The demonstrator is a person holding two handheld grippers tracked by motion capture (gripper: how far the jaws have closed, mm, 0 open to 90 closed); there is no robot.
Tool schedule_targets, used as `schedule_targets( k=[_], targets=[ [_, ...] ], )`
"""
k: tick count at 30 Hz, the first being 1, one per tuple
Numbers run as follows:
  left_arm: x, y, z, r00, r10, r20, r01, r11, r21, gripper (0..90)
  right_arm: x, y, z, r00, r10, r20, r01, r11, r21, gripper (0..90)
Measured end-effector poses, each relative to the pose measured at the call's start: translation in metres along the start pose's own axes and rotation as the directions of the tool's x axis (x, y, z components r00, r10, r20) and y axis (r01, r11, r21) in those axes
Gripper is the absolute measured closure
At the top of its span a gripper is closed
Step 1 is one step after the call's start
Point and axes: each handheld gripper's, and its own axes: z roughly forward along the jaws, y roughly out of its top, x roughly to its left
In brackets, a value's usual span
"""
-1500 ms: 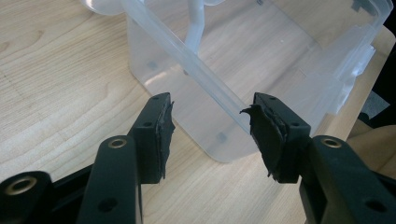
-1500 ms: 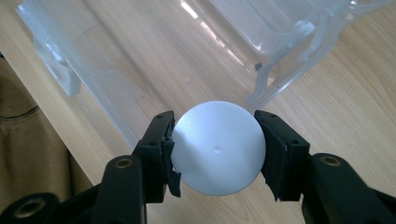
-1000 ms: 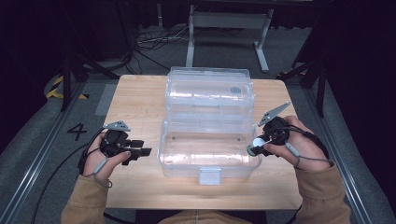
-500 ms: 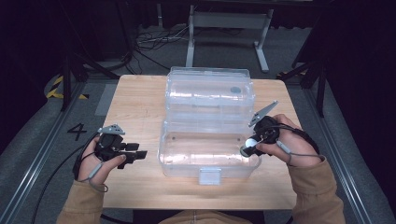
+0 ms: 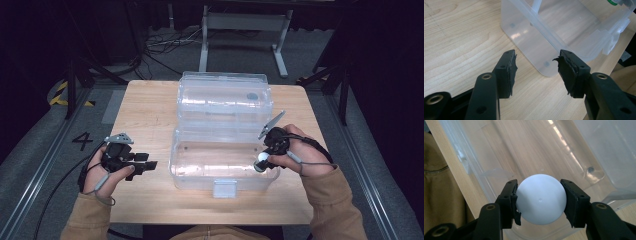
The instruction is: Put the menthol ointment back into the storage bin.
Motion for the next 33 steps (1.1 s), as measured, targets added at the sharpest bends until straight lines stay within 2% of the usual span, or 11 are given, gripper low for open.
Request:
schedule_targets(
  k=[14, 21, 33],
  targets=[
    [0.000, 0.004, 0.003, 0.9999, 0.007, 0.009, -0.007, 1.0000, 0.003, 48.9, -0.005, -0.001, 0.021, 0.9994, 0.021, -0.029, -0.018, 0.996, 0.082, 50.5],
    [0.001, 0.005, 0.004, 0.9999, 0.012, 0.012, -0.012, 0.9999, 0.004, 48.9, -0.009, -0.001, 0.032, 0.9990, 0.016, -0.043, -0.011, 0.993, 0.121, 50.5],
    [0.001, 0.007, 0.005, 0.9998, 0.014, 0.016, -0.014, 0.9999, 0.003, 48.9, -0.011, -0.002, 0.047, 0.9980, 0.019, -0.060, -0.009, 0.987, 0.160, 50.4]
  ],
)
